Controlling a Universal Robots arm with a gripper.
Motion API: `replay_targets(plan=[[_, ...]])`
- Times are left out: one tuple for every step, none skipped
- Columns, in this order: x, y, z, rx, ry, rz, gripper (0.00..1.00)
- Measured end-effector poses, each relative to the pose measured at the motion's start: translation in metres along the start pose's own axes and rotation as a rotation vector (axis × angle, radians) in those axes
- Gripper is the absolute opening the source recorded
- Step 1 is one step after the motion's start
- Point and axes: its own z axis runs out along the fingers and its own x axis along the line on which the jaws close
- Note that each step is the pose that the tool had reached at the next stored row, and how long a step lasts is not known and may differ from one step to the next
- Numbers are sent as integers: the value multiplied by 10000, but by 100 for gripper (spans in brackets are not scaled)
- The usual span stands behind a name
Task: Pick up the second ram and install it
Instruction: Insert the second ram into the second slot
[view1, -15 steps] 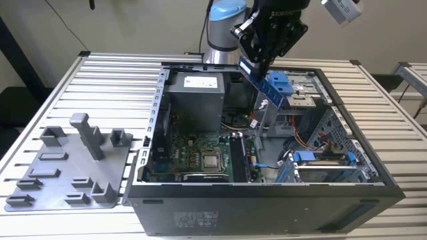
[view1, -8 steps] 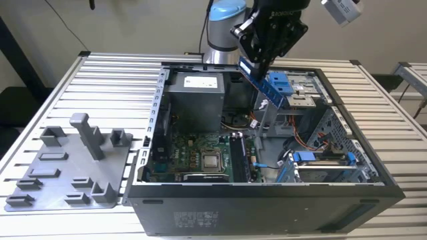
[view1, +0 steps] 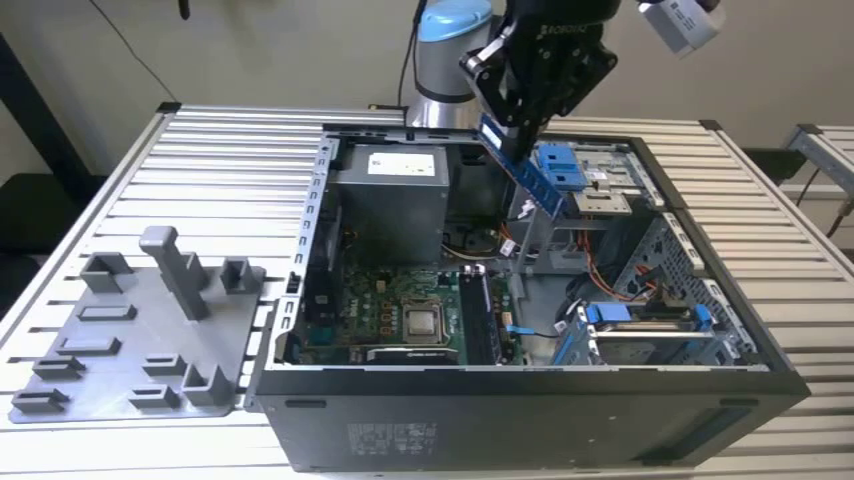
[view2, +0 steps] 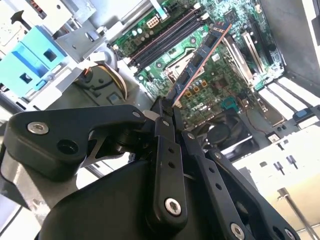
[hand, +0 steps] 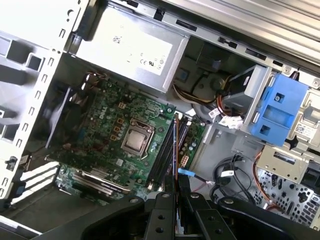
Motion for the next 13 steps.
replay_targets(plan=[[0,0,1,-2,-2,42,14],[0,0,2,-2,-2,86,14],[0,0,2,-2,-4,137,14],[0,0,3,-4,-5,187,14],[0,0,3,-6,-7,236,14],[0,0,4,-7,-10,285,14],[0,0,5,-9,-11,338,14],[0,0,6,-10,-14,428,14],[0,0,8,-13,-17,534,14],[0,0,9,-15,-20,627,14],[-1,0,11,-17,-23,732,14],[0,0,13,-20,-27,857,14],[0,0,15,-22,-30,977,14]])
